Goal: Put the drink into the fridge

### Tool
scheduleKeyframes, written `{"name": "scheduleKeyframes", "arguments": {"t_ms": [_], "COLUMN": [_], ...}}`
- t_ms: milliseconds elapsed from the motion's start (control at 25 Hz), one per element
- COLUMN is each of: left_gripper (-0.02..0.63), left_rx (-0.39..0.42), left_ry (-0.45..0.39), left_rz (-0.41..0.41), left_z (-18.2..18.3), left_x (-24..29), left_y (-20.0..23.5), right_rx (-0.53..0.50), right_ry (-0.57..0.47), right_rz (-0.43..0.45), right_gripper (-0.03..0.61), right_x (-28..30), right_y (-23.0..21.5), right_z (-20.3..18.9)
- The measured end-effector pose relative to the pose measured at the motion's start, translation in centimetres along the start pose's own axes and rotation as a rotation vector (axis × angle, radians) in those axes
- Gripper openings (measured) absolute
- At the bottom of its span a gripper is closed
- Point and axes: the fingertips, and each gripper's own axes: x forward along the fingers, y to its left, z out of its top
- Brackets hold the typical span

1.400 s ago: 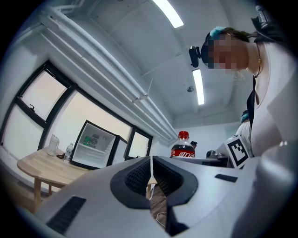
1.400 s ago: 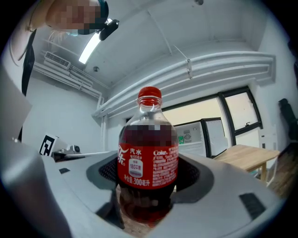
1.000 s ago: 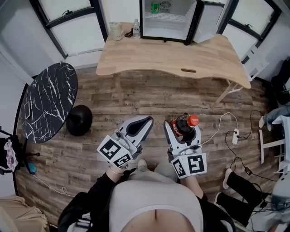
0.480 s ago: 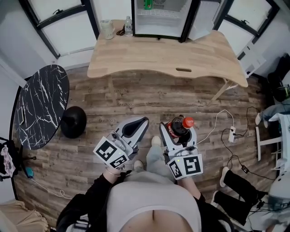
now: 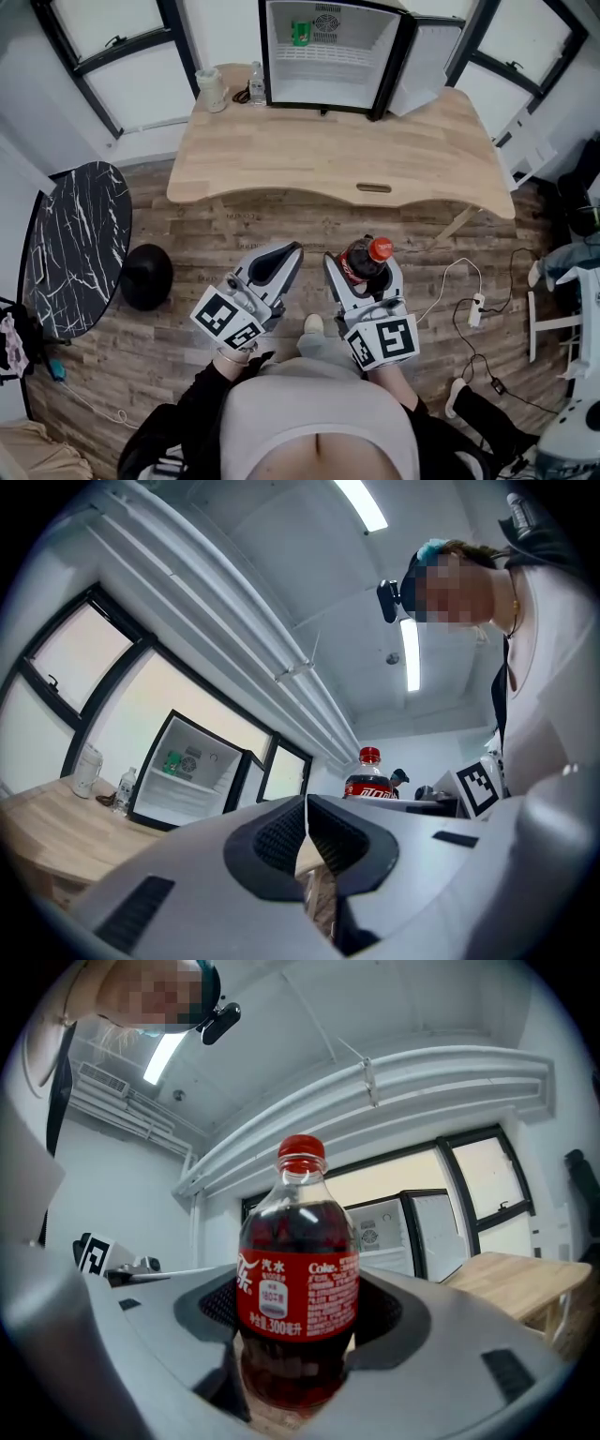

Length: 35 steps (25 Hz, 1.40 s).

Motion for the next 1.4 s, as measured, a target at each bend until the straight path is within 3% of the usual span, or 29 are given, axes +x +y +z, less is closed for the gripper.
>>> {"name": "scheduleKeyframes", "arguments": {"t_ms": [440,840,1400], "left_gripper": [0.011,0.011,0.011], "left_rx": [0.022,0.033,0.047], "left_ry": [-0.03,-0.026,-0.028], "left_rz": [0.033,0.048,0.103], "left_z": [0.1,0.8,0.4], "left_x": [7.9,9.3,10.2], "left_y": [4.1,6.9,8.0], "right_rx": [-0.012,-0.009,-0.003], "right_ry": [-0.013,0.011,0.008], "right_rz": [0.069,0.103,0.12], "right_gripper": [0.325,0.325,0.325], "right_x": [6.3,9.7,9.9], "right_y": [-6.3,-6.5,-8.2], "right_z": [1.5,0.9,0.7]}}
